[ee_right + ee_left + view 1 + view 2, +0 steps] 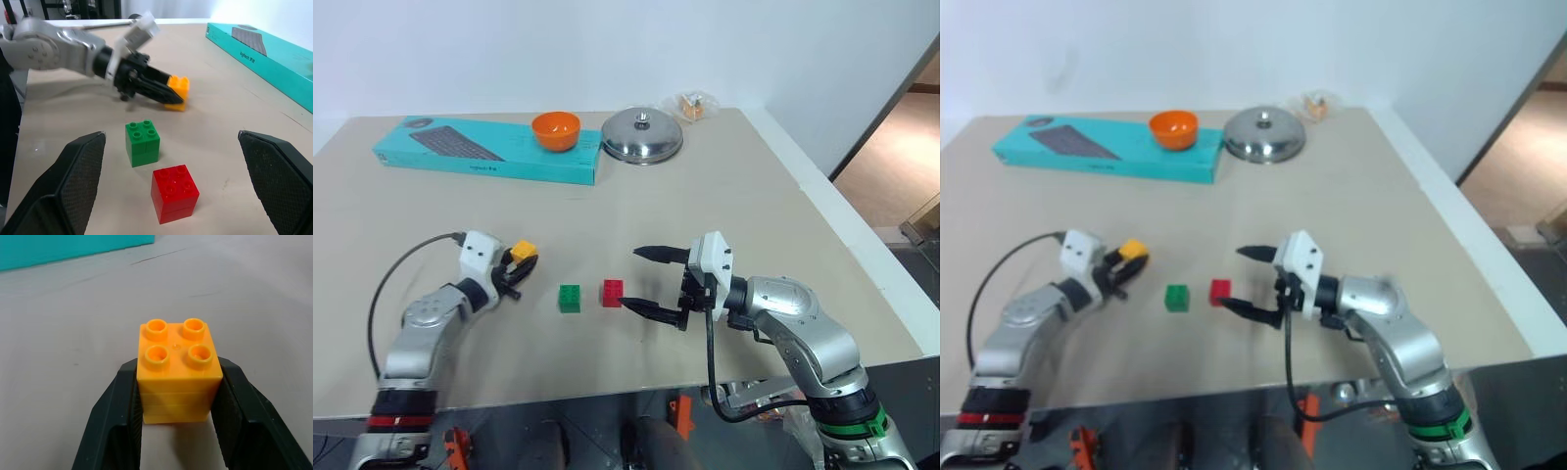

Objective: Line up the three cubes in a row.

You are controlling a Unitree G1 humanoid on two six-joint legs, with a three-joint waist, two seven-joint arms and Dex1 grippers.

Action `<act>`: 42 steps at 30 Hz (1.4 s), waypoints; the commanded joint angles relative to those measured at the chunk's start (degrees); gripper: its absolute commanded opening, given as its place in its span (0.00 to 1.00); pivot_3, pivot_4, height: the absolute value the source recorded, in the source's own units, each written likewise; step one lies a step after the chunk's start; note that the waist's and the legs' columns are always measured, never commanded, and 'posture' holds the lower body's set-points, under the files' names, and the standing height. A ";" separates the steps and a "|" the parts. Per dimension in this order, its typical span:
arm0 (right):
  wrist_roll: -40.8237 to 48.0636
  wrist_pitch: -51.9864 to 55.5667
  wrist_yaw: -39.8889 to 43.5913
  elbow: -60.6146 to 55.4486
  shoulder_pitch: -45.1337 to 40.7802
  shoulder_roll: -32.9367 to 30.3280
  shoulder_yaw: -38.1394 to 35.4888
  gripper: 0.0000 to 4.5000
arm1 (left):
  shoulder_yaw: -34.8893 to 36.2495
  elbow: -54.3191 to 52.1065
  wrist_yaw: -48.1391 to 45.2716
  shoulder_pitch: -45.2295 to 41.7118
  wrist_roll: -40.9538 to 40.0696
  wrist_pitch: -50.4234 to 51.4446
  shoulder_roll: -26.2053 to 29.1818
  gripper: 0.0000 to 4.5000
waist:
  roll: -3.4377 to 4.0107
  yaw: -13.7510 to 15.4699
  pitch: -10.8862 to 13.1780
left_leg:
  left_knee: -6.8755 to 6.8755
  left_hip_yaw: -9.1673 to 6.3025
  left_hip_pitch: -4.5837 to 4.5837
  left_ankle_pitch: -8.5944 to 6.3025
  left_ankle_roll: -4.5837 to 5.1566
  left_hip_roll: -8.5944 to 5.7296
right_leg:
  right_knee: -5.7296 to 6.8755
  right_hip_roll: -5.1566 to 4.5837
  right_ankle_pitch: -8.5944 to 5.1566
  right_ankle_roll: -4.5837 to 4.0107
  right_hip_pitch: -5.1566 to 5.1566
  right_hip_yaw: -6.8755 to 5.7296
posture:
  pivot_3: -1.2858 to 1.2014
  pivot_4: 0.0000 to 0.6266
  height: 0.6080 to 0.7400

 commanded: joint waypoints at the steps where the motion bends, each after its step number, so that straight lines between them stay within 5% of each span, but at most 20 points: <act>1: 0.09 -0.99 0.30 -0.54 -0.69 -0.33 -0.68 1.00 | 2.63 -2.29 -5.34 2.22 -2.73 -3.02 2.30 0.29 | 0.00 0.04 0.00 | -0.01 0.00 0.00 0.00 0.00 0.00 | 0.00 -0.02 -0.01 -0.01 0.00 0.00 | 0.52 0.24 1.00; 16: -0.68 -2.26 2.97 2.67 -3.22 -0.65 -0.03 1.00 | -0.82 5.45 -36.19 3.89 -5.07 -18.79 10.84 0.29 | 0.02 0.07 0.01 | -0.08 0.04 -0.02 0.00 0.00 0.03 | -0.01 -0.07 -0.06 -0.09 -0.06 -0.03 | 0.52 0.24 1.00; 24: -0.37 -1.67 2.85 1.73 -2.57 -0.86 -0.31 1.00 | -2.83 14.74 -39.75 -1.96 -2.08 -22.97 11.41 0.29 | 0.02 0.01 0.01 | -0.12 0.02 -0.02 0.00 0.00 0.02 | -0.01 0.00 -0.07 -0.11 -0.08 -0.10 | 0.52 0.24 1.00; 42: -0.30 -1.10 2.70 0.38 -1.60 -1.40 -0.06 1.00 | -7.93 16.20 -41.92 -3.56 0.19 -23.59 11.01 0.29 | 0.02 0.06 0.01 | -0.12 0.03 -0.03 0.00 0.00 0.01 | -0.01 -0.05 -0.07 -0.09 -0.07 -0.08 | 0.52 0.24 1.00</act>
